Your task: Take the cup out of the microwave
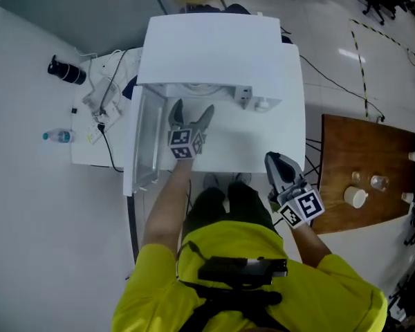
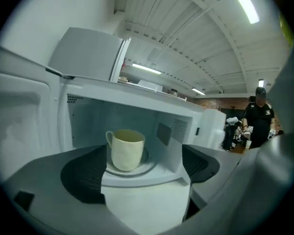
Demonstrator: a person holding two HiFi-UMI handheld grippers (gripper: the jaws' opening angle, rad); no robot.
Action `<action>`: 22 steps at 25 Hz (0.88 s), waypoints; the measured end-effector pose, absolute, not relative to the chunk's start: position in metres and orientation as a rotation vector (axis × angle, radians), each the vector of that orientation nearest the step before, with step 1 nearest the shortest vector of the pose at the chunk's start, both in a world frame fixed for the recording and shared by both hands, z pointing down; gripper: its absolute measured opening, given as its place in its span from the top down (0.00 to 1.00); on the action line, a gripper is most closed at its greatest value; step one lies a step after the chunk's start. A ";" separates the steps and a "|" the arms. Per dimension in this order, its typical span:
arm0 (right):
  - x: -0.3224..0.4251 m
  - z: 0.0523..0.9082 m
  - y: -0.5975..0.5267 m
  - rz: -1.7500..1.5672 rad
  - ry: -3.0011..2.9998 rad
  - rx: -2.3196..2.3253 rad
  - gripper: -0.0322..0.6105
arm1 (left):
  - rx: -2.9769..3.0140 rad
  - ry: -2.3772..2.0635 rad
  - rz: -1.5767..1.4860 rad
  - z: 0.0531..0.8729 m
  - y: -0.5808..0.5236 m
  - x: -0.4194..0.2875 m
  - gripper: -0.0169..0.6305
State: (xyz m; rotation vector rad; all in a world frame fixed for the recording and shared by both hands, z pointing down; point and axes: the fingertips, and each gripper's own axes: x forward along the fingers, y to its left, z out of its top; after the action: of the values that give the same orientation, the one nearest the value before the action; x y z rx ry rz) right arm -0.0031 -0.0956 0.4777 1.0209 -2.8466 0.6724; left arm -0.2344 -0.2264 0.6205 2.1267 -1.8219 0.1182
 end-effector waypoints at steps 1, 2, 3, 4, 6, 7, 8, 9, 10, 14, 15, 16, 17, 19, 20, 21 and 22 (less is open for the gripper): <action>-0.002 0.485 -0.099 0.692 -2.842 1.011 0.94 | 2.119 -1.838 0.120 0.627 -0.245 -0.238 0.22; 0.000 0.493 -0.101 0.713 -2.838 1.001 0.94 | 2.112 -1.847 0.128 0.634 -0.262 -0.240 0.20; 0.002 0.501 -0.102 0.734 -2.834 0.994 0.94 | 2.101 -1.852 0.141 0.642 -0.276 -0.243 0.19; 0.004 0.509 -0.103 0.754 -2.829 0.989 0.94 | 2.084 -1.859 0.157 0.650 -0.287 -0.245 0.19; 0.009 0.523 -0.106 0.786 -2.813 0.985 0.94 | 2.049 -1.891 0.191 0.666 -0.306 -0.253 0.19; 0.012 0.527 -0.107 0.801 -2.804 0.988 0.94 | 2.033 -1.912 0.202 0.671 -0.313 -0.257 0.19; 0.015 0.529 -0.108 0.813 -2.798 0.993 0.94 | 2.021 -1.932 0.212 0.675 -0.318 -0.260 0.19; 0.019 0.531 -0.109 0.823 -2.793 1.001 0.94 | 2.013 -1.946 0.223 0.677 -0.323 -0.263 0.19; 0.023 0.532 -0.110 0.831 -2.788 1.010 0.94 | 2.008 -1.952 0.238 0.681 -0.327 -0.264 0.19; 0.035 0.539 -0.113 0.856 -2.755 1.055 0.94 | 2.014 -1.983 0.282 0.688 -0.343 -0.259 0.19; 0.037 0.540 -0.115 0.861 -2.749 1.069 0.94 | 2.004 -1.999 0.288 0.688 -0.346 -0.259 0.20; 0.039 0.539 -0.115 0.866 -2.746 1.082 0.94 | 1.986 -2.020 0.300 0.688 -0.349 -0.261 0.25; 0.040 0.539 -0.116 0.869 -2.745 1.092 0.94 | 1.970 -2.038 0.313 0.688 -0.350 -0.263 0.28; 0.040 0.537 -0.115 0.870 -2.746 1.101 0.94 | 1.965 -2.051 0.333 0.687 -0.349 -0.267 0.29; 0.040 0.536 -0.115 0.869 -2.747 1.103 0.94 | 1.972 -2.052 0.334 0.685 -0.347 -0.267 0.29; 0.040 0.536 -0.115 0.867 -2.747 1.105 0.94 | 1.983 -2.055 0.330 0.684 -0.344 -0.267 0.29; 0.040 0.536 -0.115 0.867 -2.746 1.108 0.94 | 1.998 -2.057 0.325 0.682 -0.339 -0.265 0.29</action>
State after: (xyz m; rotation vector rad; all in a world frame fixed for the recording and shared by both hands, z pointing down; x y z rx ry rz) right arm 0.0396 -0.1146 0.5360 1.1076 -2.7464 0.8669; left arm -0.2650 -0.3385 0.6817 1.9984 -2.0569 0.3249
